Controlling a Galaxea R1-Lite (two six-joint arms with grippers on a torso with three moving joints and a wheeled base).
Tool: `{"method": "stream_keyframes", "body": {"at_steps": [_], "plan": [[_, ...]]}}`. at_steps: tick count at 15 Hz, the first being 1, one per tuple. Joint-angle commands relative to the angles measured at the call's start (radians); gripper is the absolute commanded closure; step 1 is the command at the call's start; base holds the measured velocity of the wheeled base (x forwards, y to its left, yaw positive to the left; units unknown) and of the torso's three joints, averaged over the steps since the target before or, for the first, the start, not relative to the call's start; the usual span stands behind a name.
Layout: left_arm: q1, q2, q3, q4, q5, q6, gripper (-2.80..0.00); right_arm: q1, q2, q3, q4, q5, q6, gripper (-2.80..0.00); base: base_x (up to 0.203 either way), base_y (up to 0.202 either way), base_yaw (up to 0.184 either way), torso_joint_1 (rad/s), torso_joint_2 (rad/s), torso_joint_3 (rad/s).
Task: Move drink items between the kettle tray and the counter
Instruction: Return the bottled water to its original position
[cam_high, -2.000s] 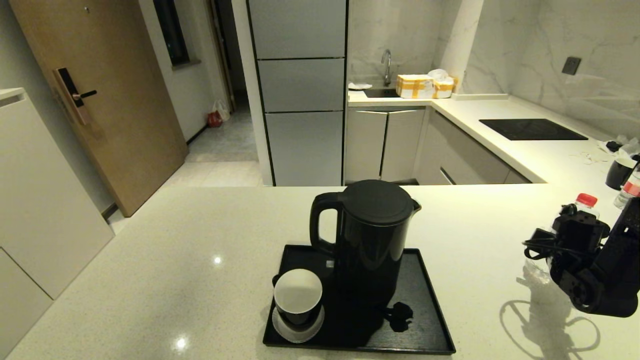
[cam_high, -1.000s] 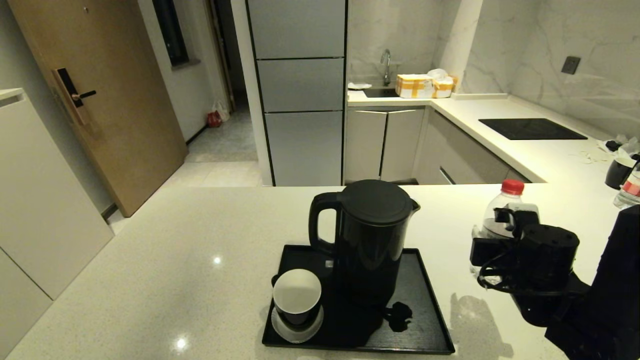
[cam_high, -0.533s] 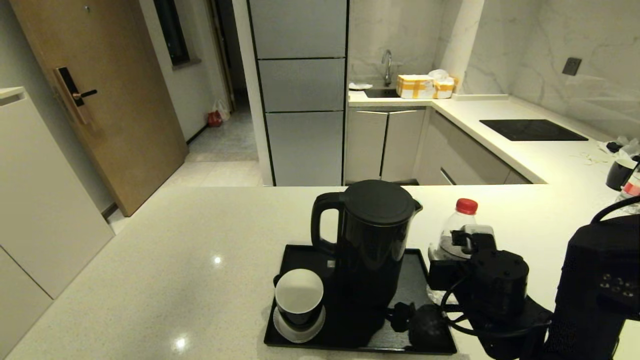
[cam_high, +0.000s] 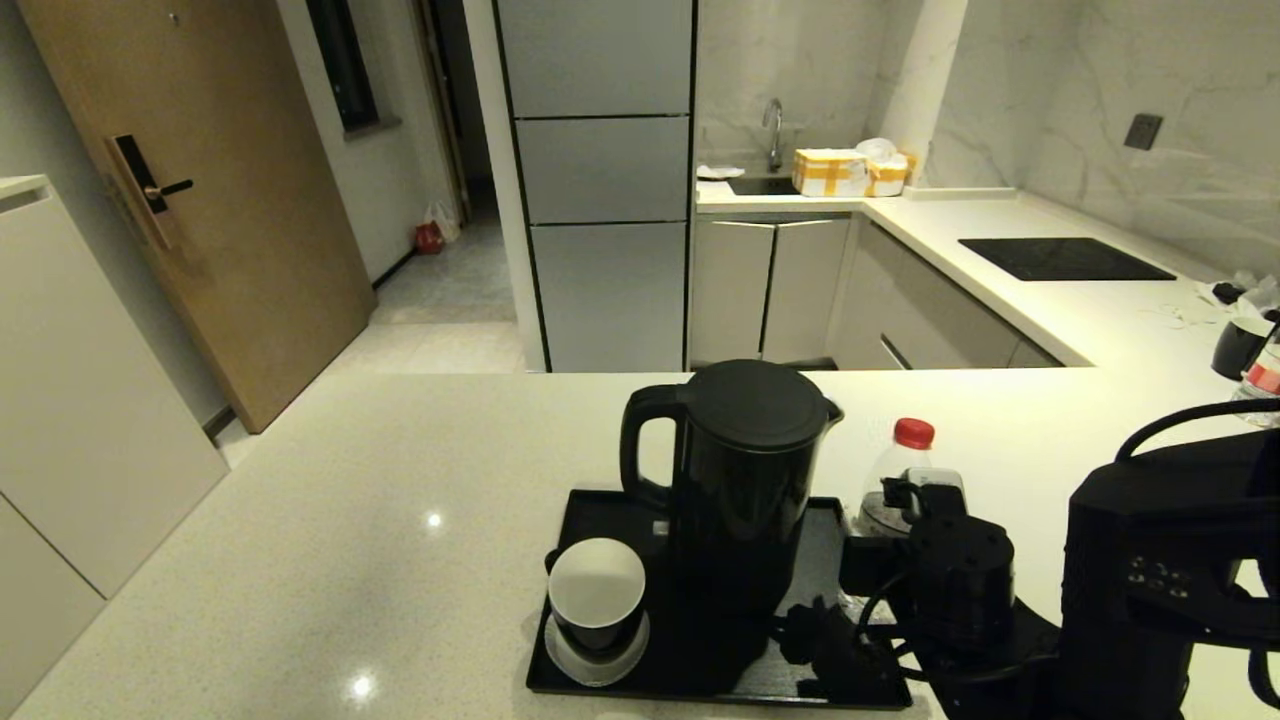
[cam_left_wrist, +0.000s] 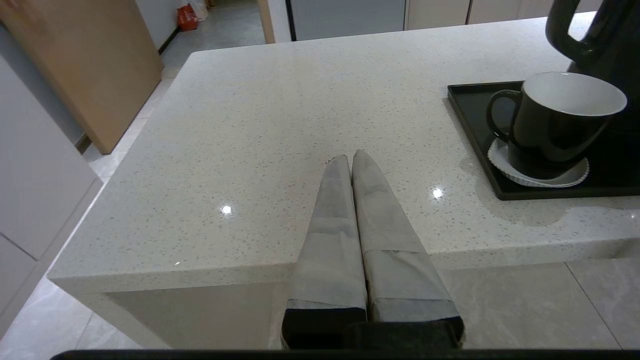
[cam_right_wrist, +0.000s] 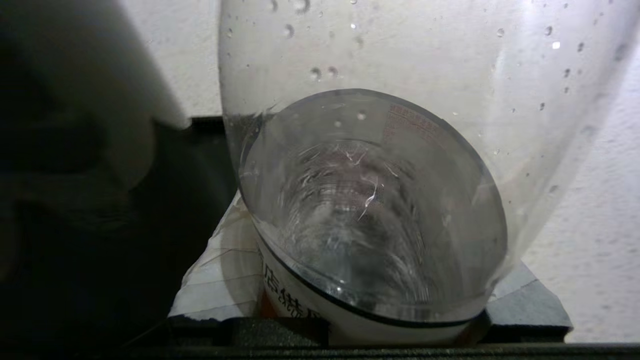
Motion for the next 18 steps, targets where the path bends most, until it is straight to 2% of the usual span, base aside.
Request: {"method": "stream_keyframes", "body": {"at_steps": [1, 8, 18], "plan": [[0.0, 0.0, 0.0, 0.0, 0.0, 0.001, 0.0, 0.002, 0.036, -0.015, -0.008, -0.003, 0.015, 0.0, 0.0, 0.0, 0.0, 0.0, 0.0, 0.0], [0.0, 0.0, 0.0, 0.0, 0.0, 0.001, 0.0, 0.06, 0.039, -0.048, -0.008, -0.003, 0.005, 0.0, 0.0, 0.0, 0.0, 0.0, 0.0, 0.0], [0.0, 0.0, 0.0, 0.0, 0.0, 0.001, 0.0, 0.083, 0.056, 0.009, -0.008, -0.023, 0.04, 0.0, 0.0, 0.0, 0.0, 0.0, 0.0, 0.0]]}}
